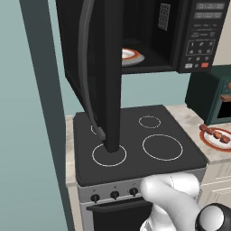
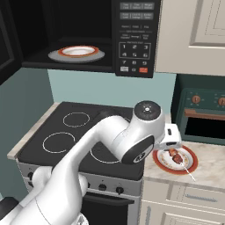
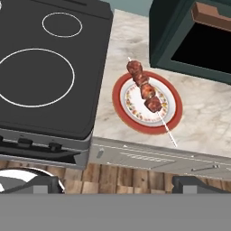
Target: Pick the kebab skewer from the counter and place it in the microwave. Then turn on the microwave.
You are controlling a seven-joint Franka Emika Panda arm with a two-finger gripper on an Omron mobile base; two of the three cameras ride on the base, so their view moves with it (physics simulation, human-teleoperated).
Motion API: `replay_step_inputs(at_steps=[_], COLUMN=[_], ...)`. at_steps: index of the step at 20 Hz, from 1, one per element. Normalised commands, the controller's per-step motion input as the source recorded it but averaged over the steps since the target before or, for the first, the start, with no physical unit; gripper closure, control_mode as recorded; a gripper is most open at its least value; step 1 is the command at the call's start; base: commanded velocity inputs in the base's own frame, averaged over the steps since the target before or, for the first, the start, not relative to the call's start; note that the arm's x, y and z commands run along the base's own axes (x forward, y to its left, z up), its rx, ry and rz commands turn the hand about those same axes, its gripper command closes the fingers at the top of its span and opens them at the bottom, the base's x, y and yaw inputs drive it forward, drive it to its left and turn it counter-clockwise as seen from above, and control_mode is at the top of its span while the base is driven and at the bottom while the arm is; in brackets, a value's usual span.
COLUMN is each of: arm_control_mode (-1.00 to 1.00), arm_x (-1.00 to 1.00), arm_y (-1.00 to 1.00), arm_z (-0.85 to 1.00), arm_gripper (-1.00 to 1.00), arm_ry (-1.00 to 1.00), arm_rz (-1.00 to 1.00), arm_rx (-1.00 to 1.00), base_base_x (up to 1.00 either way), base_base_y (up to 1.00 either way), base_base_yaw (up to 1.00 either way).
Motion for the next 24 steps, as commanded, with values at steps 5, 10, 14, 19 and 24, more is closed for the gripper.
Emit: replay_step_inputs(at_steps=[5, 10, 14, 19, 24], arm_control_mode=[-1.00, -1.00, -1.00, -1.00, -1.00], arm_x=[0.18, 0.19, 0.19, 0.16, 0.17], arm_y=[-0.16, -0.17, -0.18, -0.15, -0.08], arm_z=[-0.17, -0.19, -0.20, -0.20, -0.22], arm_gripper=[-1.00, -1.00, -1.00, -1.00, -1.00], arm_ry=[0.01, 0.01, 0.01, 0.00, 0.00], arm_rz=[0.00, 0.00, 0.00, 0.00, 0.01], arm_rx=[0.00, 0.00, 0.00, 0.00, 0.00], base_base_x=[0.00, 0.00, 0.00, 0.00, 0.00], base_base_y=[0.00, 0.00, 0.00, 0.00, 0.00], base_base_yaw=[0.00, 0.00, 0.00, 0.00, 0.00])
